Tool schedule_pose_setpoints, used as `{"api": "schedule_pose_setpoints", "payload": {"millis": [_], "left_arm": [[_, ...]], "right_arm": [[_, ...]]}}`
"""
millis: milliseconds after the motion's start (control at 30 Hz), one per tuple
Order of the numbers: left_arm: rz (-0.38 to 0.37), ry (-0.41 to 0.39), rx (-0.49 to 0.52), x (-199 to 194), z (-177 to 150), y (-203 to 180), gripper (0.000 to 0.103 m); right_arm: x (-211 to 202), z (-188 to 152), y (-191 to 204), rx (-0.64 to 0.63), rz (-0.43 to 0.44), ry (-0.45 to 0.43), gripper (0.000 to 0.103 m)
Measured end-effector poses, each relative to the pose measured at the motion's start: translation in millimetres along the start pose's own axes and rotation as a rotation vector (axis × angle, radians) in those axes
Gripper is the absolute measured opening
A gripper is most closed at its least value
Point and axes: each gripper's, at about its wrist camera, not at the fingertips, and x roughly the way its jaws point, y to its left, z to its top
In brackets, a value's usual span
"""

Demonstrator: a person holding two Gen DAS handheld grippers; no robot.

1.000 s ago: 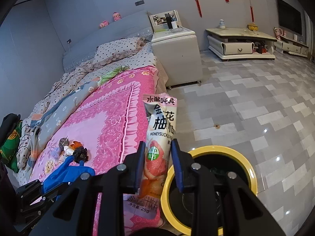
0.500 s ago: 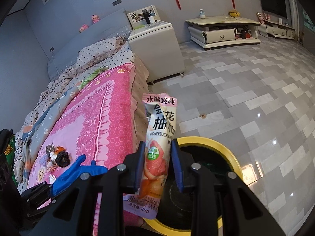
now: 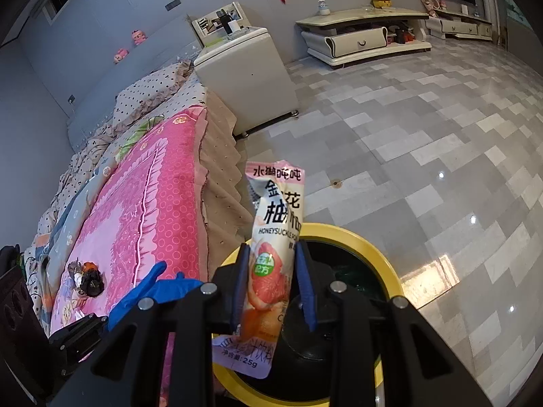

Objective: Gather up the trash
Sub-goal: 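Open both tools to drop the glove and snack packet into the bin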

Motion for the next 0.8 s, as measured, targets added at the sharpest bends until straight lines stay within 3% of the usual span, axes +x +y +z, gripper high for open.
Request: {"api": "schedule_pose_setpoints", "payload": {"millis": [300,433,567,667,733,800], "left_arm": [[-0.015,0.008,-0.017,14,2,1,0.025],[-0.015,0.009,-0.027,14,1,2,0.038],[-0.015,-0.007,-0.041,7,0,7,0.061],[0.014,-0.034,-0.03,-4,-2,12,0.074],[0.054,-0.054,-0.028,-14,-4,20,0.079],[0.071,-0.059,-0.039,-21,-6,31,0.079]], "right_arm": [[0,1,-15,0.044,-0.006,-0.003,0.029],[0,0,-20,0.065,-0.025,-0.001,0.036],[-5,-1,-23,0.075,-0.051,-0.015,0.041],[-15,-3,-24,0.087,-0.08,-0.051,0.056],[-23,-6,-24,0.094,-0.078,-0.076,0.075],[-29,-7,-23,0.1,-0.073,-0.092,0.077]]}}
